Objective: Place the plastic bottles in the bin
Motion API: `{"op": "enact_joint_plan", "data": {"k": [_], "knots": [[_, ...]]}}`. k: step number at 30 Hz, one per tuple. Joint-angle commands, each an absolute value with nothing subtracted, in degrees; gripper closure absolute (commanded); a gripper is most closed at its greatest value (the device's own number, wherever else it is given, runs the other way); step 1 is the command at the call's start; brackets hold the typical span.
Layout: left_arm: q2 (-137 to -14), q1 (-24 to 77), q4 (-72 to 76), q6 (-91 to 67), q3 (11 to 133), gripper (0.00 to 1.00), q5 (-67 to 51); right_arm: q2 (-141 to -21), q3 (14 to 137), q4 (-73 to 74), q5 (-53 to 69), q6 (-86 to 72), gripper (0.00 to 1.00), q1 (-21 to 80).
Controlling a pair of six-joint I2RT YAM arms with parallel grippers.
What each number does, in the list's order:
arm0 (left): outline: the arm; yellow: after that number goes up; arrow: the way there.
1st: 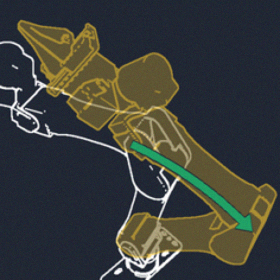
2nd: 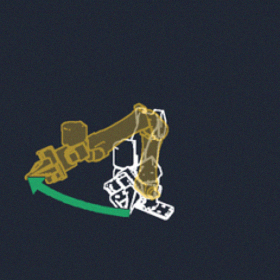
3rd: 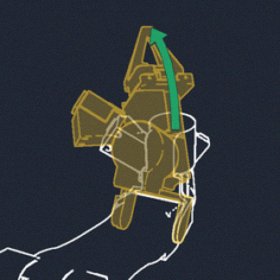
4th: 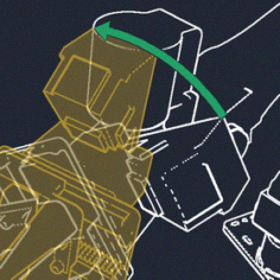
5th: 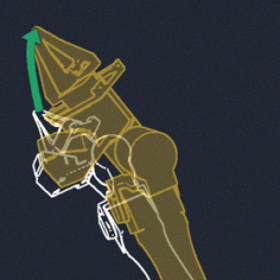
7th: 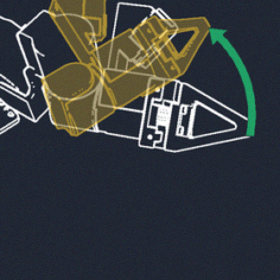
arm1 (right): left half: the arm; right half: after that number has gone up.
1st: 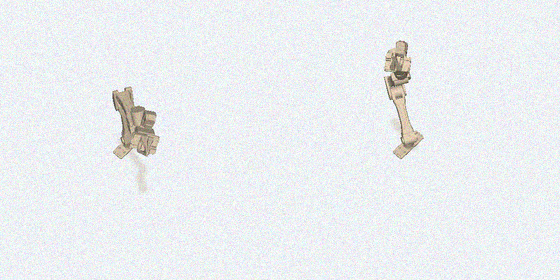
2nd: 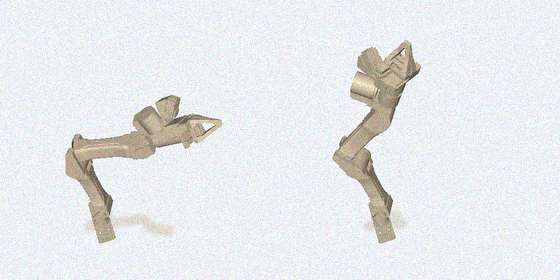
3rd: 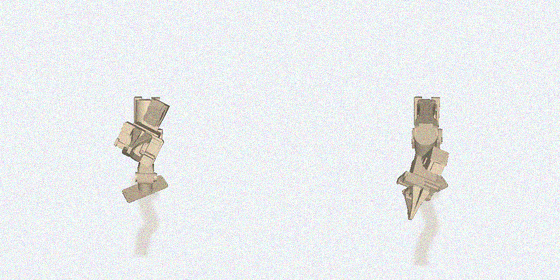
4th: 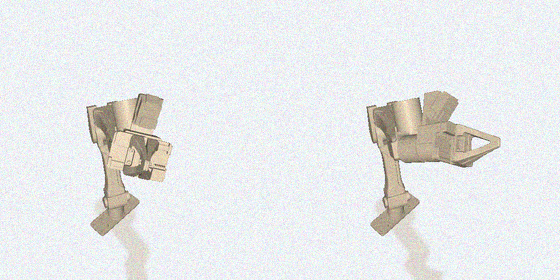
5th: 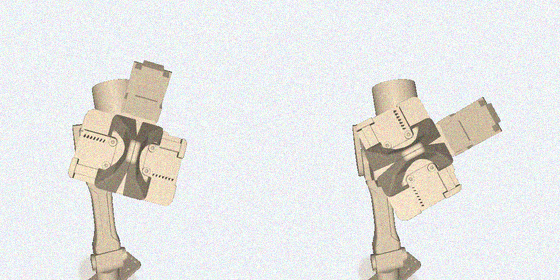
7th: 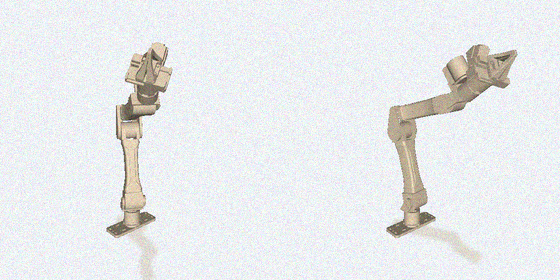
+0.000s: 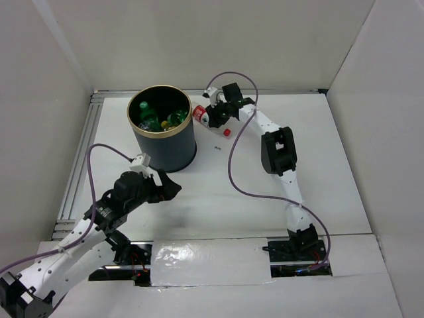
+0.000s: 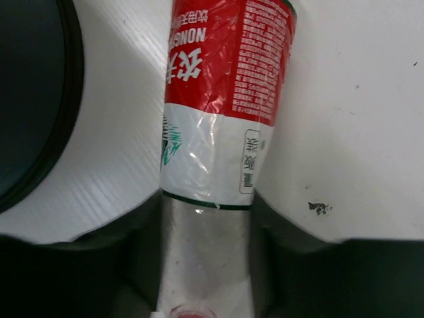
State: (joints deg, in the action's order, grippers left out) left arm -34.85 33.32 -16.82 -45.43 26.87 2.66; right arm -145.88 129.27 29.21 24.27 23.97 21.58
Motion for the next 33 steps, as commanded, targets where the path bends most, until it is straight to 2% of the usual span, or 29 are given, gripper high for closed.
{"op": "enact_joint_plan", "data": {"k": [1,4,12,22,25,28,31,32,33], "knots": [[-34.80,33.66,-13.10,-46.23,26.81,0.00,1.85,-140.81,127.62,28.92,28.03,24.18,0.66,19.61],[-34.80,33.66,-12.57,-46.23,25.76,0.00,1.85,-134.68,127.00,27.78,31.11,21.28,0.74,17.06],[-34.80,33.66,-9.41,-46.76,23.47,0.00,0.00,-118.05,126.64,17.32,38.57,13.71,0.74,15.37],[-32.61,34.19,-8.26,-46.75,22.33,0.00,0.00,-121.46,135.26,11.17,44.38,13.18,0.72,28.03],[-30.50,34.19,-8.79,-47.28,21.80,0.00,0.00,-124.53,137.10,10.63,43.69,13.18,0.69,32.16],[-28.75,34.19,-9.32,-47.29,21.80,0.00,0.00,-127.61,138.51,7.83,42.81,10.04,0.61,34.89],[-27.34,34.19,-10.45,-47.29,21.80,0.00,0.00,-130.33,140.27,6.24,40.87,8.35,0.47,36.55],[-27.33,34.19,-10.46,-47.29,21.80,0.00,0.00,-130.86,141.93,6.94,39.83,8.35,0.39,36.56],[-26.81,34.19,-11.16,-47.29,21.80,0.00,0.00,-130.87,141.94,6.94,39.03,8.35,0.19,37.35]]}}
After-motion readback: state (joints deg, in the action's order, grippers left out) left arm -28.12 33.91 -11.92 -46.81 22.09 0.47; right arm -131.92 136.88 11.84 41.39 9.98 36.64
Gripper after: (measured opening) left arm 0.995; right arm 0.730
